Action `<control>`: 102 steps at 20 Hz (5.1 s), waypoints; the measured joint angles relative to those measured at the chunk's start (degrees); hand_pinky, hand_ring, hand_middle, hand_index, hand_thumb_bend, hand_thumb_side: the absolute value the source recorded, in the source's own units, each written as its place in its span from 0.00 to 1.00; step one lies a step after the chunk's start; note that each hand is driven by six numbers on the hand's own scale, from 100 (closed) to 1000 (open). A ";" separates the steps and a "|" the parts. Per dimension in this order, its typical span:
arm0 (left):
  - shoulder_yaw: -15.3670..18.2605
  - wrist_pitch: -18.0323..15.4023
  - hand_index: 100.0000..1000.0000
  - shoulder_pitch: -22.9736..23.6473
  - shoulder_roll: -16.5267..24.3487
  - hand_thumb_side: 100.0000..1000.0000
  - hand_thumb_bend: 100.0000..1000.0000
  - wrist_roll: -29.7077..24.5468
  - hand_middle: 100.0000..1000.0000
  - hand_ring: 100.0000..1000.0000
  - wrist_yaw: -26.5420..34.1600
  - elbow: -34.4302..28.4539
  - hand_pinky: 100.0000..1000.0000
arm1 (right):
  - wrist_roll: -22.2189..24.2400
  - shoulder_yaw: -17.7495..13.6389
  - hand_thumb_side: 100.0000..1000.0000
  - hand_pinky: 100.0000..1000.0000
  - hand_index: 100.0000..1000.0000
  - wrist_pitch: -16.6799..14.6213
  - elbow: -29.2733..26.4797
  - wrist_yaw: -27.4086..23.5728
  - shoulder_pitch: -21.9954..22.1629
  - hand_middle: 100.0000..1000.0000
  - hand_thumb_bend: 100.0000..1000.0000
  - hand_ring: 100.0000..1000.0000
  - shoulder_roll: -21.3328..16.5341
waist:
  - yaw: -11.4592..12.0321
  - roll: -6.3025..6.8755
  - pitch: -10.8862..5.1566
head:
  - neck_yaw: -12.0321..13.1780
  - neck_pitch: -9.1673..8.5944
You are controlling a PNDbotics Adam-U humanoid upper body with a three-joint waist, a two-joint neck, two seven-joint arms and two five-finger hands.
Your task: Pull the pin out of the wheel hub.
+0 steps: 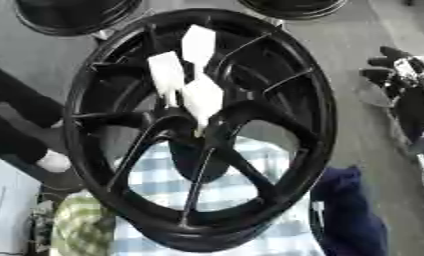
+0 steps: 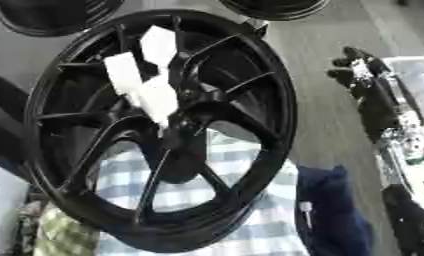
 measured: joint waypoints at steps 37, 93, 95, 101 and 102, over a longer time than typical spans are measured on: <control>-45.76 11.71 0.83 -51.96 22.44 0.79 0.15 -47.95 0.75 0.81 -15.01 16.72 0.84 | 0.52 0.99 0.54 0.93 0.81 0.58 0.71 0.00 1.55 0.66 0.00 0.70 -0.54 | -0.76 -0.06 -2.17 | -2.68 0.67; -48.59 10.84 0.77 -51.77 15.39 0.53 0.56 -53.58 0.62 0.80 -28.55 22.61 0.90 | 1.19 1.06 0.58 0.93 0.81 1.76 1.70 0.06 1.54 0.66 0.00 0.70 0.07 | 0.22 -0.23 -1.21 | -1.97 1.02; -48.71 10.88 0.76 -51.82 15.34 0.49 0.51 -54.00 0.60 0.79 -28.57 22.60 0.89 | 1.19 1.06 0.58 0.93 0.81 1.78 1.70 0.06 1.54 0.66 0.00 0.70 0.08 | 0.21 -0.04 -1.21 | -1.88 1.01; -48.74 11.35 0.72 -52.08 15.21 0.39 0.41 -54.67 0.56 0.78 -28.97 22.39 0.88 | 1.31 1.06 0.58 0.93 0.81 1.92 1.73 0.07 1.54 0.66 0.00 0.70 0.09 | 0.23 0.22 -1.21 | -1.66 1.01; -48.74 11.45 0.71 -52.08 15.21 0.38 0.40 -54.76 0.55 0.77 -28.97 22.17 0.88 | 1.33 1.06 0.58 0.93 0.81 1.95 1.74 0.07 1.54 0.66 0.00 0.70 0.09 | 0.23 0.31 -1.21 | -1.65 1.01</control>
